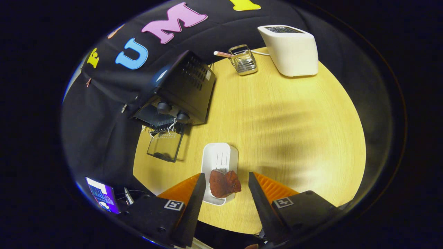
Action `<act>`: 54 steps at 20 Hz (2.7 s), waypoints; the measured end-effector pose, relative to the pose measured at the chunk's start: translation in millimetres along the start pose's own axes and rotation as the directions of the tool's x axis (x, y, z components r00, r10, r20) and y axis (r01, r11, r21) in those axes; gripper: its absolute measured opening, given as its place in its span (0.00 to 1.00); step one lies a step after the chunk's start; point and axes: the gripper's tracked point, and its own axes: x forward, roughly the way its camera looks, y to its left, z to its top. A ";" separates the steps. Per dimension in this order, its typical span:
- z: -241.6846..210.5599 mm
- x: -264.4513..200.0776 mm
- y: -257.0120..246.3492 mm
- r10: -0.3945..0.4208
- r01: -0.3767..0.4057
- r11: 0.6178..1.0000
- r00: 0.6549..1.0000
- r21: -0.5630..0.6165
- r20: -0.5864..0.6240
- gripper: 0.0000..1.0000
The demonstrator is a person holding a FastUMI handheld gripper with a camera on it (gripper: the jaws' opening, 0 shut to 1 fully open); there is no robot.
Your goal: Open the toaster oven, put the food inside, and close the toaster oven door.
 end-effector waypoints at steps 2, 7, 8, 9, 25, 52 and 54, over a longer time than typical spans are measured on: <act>-7.6 10.0 -2.3 0.017 -0.016 0.999 0.999 0.032 -0.050 0.65; -14.7 4.8 4.1 0.055 -0.055 0.998 0.995 0.001 -0.082 0.15; -12.2 3.0 3.8 0.031 -0.033 0.999 0.998 -0.040 -0.057 0.14; -9.6 -5.9 6.5 0.010 -0.012 0.998 1.000 -0.069 -0.026 0.13; -18.6 -61.4 244.0 0.101 0.020 0.947 0.929 -0.322 0.356 0.13; 101.1 179.8 289.7 0.040 -0.117 0.986 0.860 0.119 0.508 0.13; 101.6 184.2 279.2 -0.003 -0.067 0.990 0.872 0.124 0.490 0.14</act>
